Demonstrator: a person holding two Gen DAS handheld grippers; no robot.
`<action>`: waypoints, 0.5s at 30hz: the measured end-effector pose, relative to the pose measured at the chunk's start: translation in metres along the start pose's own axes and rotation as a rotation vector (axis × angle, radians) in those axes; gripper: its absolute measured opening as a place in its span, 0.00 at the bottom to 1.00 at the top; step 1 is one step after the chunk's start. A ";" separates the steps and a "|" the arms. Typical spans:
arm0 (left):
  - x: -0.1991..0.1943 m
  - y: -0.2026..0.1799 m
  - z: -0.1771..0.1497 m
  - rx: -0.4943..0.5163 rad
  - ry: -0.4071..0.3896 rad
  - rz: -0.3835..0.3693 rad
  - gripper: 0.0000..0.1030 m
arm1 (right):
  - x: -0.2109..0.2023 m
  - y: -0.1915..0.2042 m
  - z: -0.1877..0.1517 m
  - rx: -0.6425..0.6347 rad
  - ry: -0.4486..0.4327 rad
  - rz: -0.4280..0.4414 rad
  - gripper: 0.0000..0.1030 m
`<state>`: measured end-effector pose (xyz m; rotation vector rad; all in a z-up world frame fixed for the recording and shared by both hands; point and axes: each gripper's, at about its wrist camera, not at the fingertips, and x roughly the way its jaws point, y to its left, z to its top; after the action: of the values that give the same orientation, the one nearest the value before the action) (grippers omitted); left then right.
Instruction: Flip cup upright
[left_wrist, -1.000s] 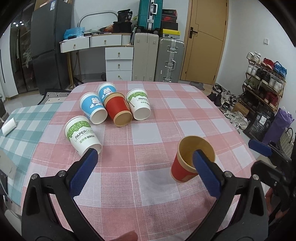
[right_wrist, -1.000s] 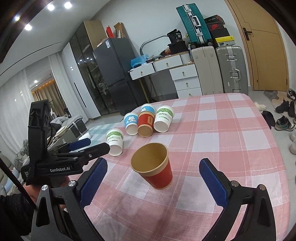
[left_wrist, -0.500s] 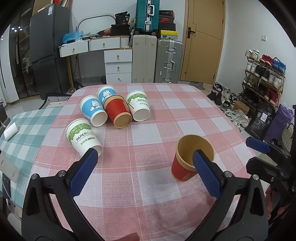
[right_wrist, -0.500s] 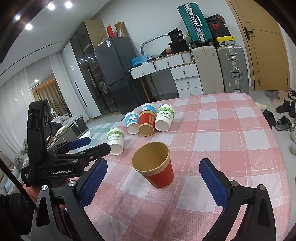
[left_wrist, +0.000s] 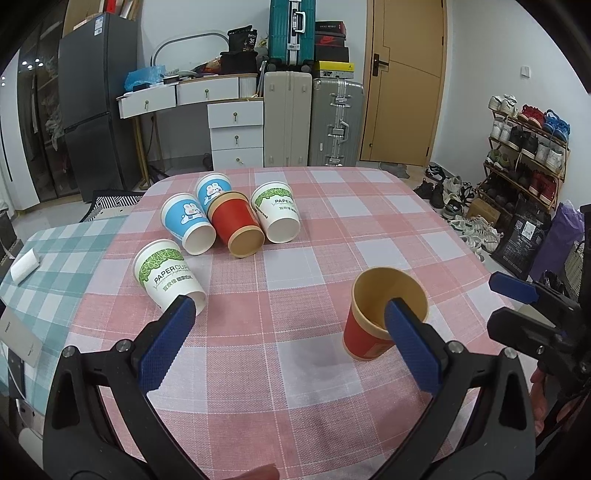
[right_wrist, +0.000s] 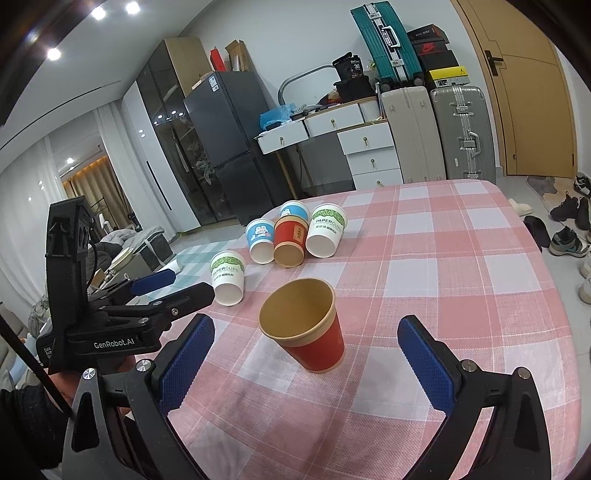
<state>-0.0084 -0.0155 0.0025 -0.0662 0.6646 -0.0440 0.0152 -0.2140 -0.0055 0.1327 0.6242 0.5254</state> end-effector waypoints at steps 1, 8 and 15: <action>0.000 0.000 0.000 0.000 0.000 0.000 0.99 | 0.000 0.000 0.000 0.000 0.000 0.000 0.99; 0.000 -0.001 0.000 0.001 0.000 0.001 0.99 | 0.001 -0.001 -0.002 0.001 0.006 0.001 0.99; 0.000 -0.001 0.000 0.002 0.000 0.001 0.99 | 0.003 -0.003 -0.003 0.007 0.014 0.003 0.99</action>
<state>-0.0083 -0.0162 0.0023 -0.0640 0.6645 -0.0440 0.0163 -0.2149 -0.0106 0.1364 0.6400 0.5277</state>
